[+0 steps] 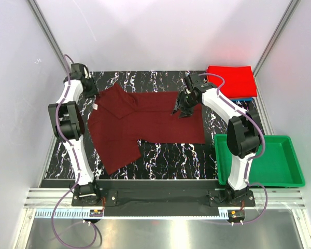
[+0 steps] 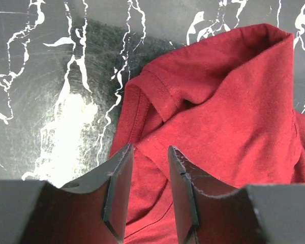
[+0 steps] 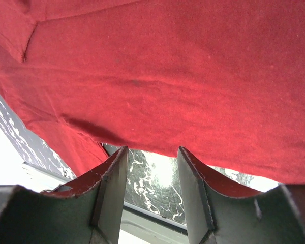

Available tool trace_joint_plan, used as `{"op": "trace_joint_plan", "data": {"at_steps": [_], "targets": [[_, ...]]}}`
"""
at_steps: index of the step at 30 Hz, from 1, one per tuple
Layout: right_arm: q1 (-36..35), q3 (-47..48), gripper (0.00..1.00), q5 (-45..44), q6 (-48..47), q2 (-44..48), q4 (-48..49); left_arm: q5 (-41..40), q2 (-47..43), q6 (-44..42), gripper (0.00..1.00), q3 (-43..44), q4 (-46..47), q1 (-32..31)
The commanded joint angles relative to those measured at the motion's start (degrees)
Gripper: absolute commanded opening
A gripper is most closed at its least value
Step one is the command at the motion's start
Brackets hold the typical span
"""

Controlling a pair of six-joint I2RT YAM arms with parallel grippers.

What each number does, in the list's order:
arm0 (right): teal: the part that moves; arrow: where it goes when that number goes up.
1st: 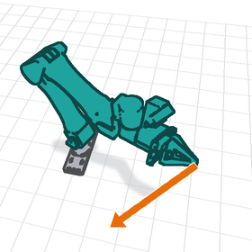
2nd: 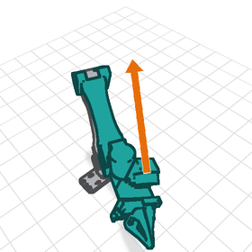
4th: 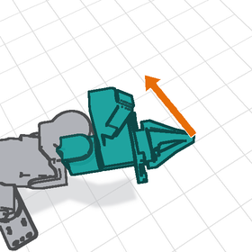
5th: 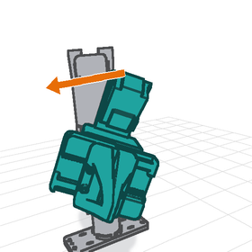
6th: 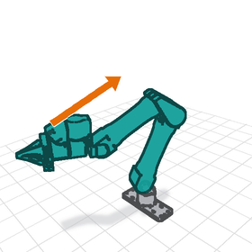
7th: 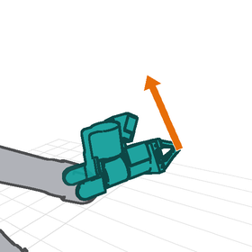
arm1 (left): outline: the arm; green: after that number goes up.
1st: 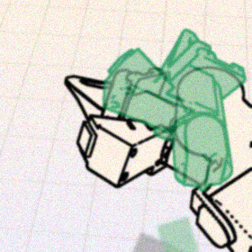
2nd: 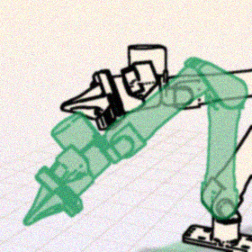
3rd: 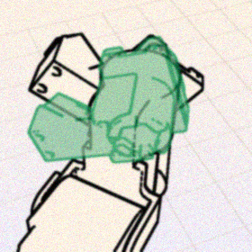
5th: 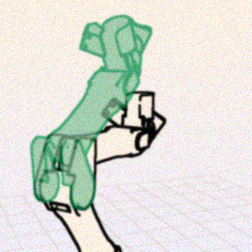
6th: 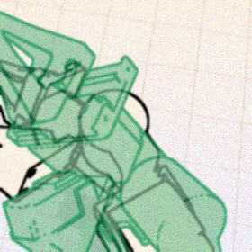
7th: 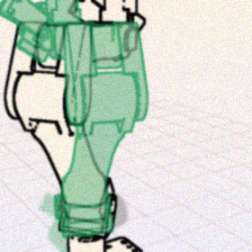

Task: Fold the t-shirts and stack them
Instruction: Fold the tshirt

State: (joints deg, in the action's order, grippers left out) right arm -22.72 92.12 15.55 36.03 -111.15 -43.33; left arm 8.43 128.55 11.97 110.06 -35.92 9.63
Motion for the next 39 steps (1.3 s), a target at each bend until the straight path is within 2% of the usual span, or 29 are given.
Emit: {"op": "trace_joint_plan", "data": {"at_steps": [1,8,26,27,29,30,31,32,39], "targets": [[-0.4,2.9,0.50,-0.4,0.5,-0.3,-0.2,2.1,0.8,-1.9,0.39,-0.5,1.0,-0.6],[-0.3,2.9,0.50,-0.6,1.0,-0.5,-0.1,2.7,3.4,-2.6,0.40,1.6,-0.5,-0.1],[-0.5,4.1,0.50,-0.6,1.6,-1.5,-0.2,1.0,4.3,-3.3,0.41,0.5,0.1,-0.1],[-0.4,4.3,0.50,-0.6,1.6,-1.7,-0.2,1.0,4.4,-3.3,0.39,0.7,-0.2,-0.1],[-0.6,4.5,0.50,-0.8,1.6,-1.8,-0.4,0.9,4.3,-3.3,0.22,0.9,-0.2,0.0],[-0.5,4.5,0.50,-0.9,1.6,-1.9,-0.3,1.0,4.2,-3.3,0.16,0.8,0.0,-0.1],[-0.6,4.5,0.50,-0.9,1.7,-1.9,-0.3,1.3,4.1,-3.0,0.06,1.1,0.0,-0.1],[-0.7,4.6,0.50,-0.8,1.7,-2.0,-0.3,1.4,3.6,-2.7,0.00,1.5,-0.3,-0.1],[-1.9,7.4,0.49,-1.7,2.2,-4.2,-0.3,0.2,-2.0,4.4,0.00,2.2,-3.7,-0.3]]}}
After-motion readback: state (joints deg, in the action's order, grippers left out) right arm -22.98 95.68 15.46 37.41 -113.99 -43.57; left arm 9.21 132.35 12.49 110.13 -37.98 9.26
